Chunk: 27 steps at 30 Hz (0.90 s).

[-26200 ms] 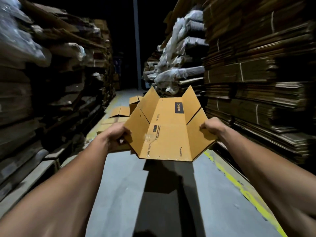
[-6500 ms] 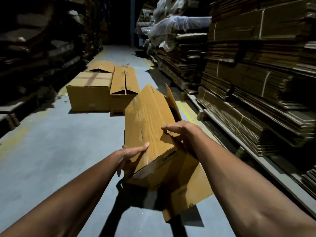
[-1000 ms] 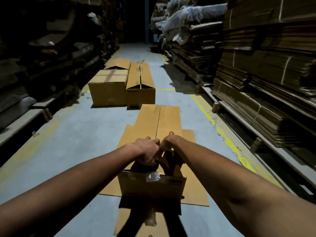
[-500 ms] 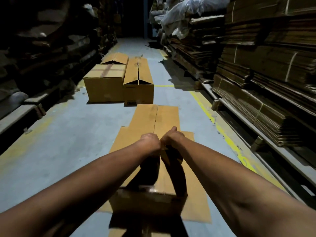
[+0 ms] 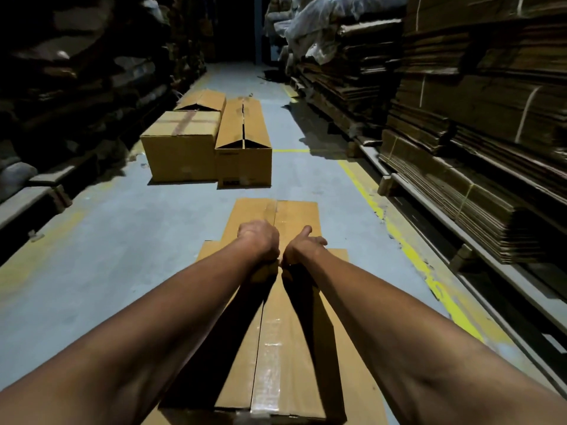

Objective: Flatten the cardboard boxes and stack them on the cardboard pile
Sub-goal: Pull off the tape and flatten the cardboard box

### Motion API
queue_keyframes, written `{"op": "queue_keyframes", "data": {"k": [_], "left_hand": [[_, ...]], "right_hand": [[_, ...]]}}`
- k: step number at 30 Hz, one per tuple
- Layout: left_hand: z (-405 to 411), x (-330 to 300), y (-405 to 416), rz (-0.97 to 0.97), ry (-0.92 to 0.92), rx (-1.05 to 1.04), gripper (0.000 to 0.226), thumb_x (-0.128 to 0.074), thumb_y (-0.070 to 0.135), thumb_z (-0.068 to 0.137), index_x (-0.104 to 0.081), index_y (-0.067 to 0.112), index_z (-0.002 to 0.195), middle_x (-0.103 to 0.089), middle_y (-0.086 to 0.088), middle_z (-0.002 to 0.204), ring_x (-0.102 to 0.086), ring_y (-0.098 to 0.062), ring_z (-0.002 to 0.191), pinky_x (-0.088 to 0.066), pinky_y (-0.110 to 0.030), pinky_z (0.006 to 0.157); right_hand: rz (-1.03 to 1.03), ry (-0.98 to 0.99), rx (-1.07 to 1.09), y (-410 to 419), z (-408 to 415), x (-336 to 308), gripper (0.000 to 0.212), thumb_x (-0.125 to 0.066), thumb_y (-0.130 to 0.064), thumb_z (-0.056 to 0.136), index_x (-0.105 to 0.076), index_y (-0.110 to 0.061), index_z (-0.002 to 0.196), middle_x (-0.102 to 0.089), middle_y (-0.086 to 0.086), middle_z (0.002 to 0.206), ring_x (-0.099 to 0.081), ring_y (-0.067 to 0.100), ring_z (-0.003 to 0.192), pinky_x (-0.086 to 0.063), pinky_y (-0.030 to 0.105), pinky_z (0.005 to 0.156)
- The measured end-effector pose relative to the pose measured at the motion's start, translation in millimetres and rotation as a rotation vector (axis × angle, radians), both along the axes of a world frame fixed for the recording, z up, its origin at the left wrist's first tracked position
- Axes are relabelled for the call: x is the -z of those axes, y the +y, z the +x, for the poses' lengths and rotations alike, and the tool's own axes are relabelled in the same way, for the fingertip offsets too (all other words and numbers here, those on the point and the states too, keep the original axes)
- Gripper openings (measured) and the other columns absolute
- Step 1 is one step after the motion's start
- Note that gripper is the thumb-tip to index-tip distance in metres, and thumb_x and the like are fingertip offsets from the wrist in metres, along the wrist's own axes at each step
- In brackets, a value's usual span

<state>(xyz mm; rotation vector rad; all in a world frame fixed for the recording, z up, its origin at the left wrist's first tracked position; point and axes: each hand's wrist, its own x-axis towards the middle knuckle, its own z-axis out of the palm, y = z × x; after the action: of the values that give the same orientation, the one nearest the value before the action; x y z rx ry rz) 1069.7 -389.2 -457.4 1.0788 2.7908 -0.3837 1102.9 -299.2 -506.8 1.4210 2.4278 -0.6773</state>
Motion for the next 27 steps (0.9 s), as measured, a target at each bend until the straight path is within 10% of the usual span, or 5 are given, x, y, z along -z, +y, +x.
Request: {"op": "queue_keyframes", "data": {"k": [6, 13, 27], "left_hand": [[11.1, 3.9, 1.9, -0.037, -0.083, 0.083, 0.03, -0.058, 0.029, 0.105, -0.069, 0.01, 0.126, -0.065, -0.008, 0.123, -0.066, -0.024, 0.113, -0.056, -0.035, 0.09], [36.7, 11.0, -32.4, -0.306, -0.111, 0.256, 0.021, -0.058, 0.02, 0.101, -0.066, 0.008, 0.115, -0.05, -0.003, 0.078, -0.057, -0.024, 0.081, -0.05, -0.034, 0.073], [-42.7, 24.9, -23.2, 0.115, -0.023, -0.058, 0.042, -0.063, 0.061, 0.093, -0.068, 0.019, 0.098, -0.059, -0.002, 0.092, -0.059, -0.023, 0.089, -0.051, -0.035, 0.073]], "right_hand": [[-0.059, 0.053, 0.008, 6.8, 1.7, 0.4, 0.098, -0.068, -0.037, 0.09, 0.0, -0.019, 0.158, -0.008, 0.03, 0.162, -0.038, 0.051, 0.139, -0.04, 0.058, 0.112], [0.03, 0.086, -0.112, 11.2, 10.4, 3.6, 0.126, -0.083, -0.064, 0.072, 0.001, -0.028, 0.158, -0.018, 0.02, 0.162, -0.036, 0.05, 0.141, -0.043, 0.06, 0.108], [0.052, 0.088, -0.364, -0.1, -20.6, -0.6, 0.087, -0.078, -0.036, 0.089, -0.026, -0.021, 0.157, -0.02, 0.006, 0.167, -0.017, 0.041, 0.152, -0.032, 0.06, 0.116]]}}
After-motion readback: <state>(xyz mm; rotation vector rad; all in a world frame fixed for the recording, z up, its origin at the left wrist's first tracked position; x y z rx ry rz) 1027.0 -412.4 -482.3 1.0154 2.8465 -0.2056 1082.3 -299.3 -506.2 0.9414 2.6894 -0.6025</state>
